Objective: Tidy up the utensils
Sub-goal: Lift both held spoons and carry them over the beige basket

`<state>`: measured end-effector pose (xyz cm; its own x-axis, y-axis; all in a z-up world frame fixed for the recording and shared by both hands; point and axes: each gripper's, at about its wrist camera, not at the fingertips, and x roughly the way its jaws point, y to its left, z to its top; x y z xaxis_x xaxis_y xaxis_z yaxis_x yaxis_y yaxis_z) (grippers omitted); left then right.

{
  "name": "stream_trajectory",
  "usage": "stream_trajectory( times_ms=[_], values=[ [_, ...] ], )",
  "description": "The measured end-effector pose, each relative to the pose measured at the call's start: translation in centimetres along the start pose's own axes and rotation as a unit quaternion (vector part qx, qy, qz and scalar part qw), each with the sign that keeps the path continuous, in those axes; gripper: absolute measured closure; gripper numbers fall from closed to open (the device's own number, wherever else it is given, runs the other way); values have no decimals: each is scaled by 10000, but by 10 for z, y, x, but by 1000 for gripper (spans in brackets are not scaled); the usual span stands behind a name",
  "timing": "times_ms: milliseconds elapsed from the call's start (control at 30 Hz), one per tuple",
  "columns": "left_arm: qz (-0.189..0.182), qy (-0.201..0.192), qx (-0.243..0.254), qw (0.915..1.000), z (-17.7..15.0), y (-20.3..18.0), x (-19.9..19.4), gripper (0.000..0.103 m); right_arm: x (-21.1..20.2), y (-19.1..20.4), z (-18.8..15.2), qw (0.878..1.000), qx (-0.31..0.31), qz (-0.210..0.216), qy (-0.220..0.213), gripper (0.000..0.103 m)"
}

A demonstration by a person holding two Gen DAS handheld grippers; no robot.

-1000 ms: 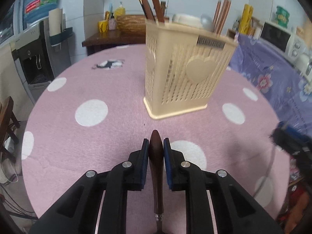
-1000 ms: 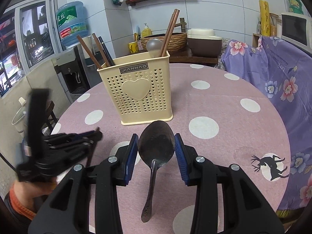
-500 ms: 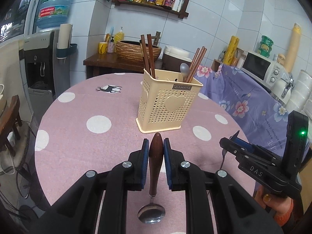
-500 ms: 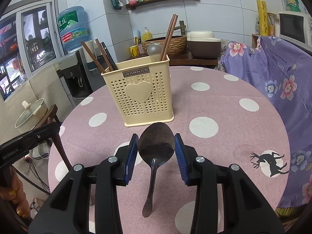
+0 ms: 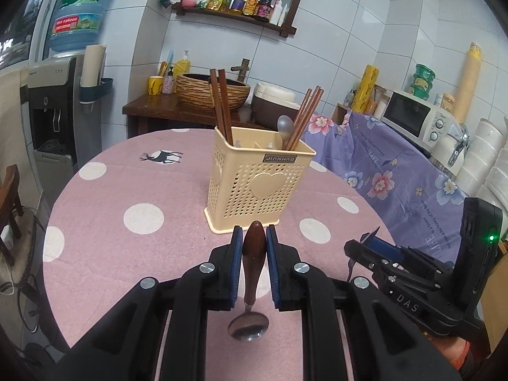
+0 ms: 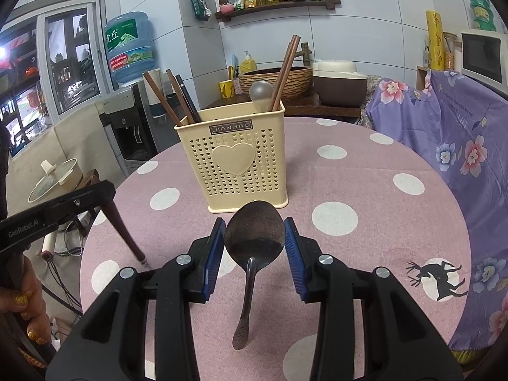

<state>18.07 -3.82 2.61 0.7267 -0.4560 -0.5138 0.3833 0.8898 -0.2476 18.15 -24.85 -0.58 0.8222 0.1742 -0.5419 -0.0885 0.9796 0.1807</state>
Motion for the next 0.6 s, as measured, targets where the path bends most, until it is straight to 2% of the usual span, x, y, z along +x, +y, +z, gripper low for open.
stream_trajectory(
  times_ms=[367,500,600],
  values=[
    [-219,-181,157,9995,30,-10,9,87,5,-4,29,9997,-118,81,-202,65],
    [-279,-352,287,9986,59,-16,6,87,4,2,60,9985,-293,174,-439,65],
    [-306,-495,391,9975,87,-23,4,87,0,10,99,9958,-447,145,-785,65]
  ],
)
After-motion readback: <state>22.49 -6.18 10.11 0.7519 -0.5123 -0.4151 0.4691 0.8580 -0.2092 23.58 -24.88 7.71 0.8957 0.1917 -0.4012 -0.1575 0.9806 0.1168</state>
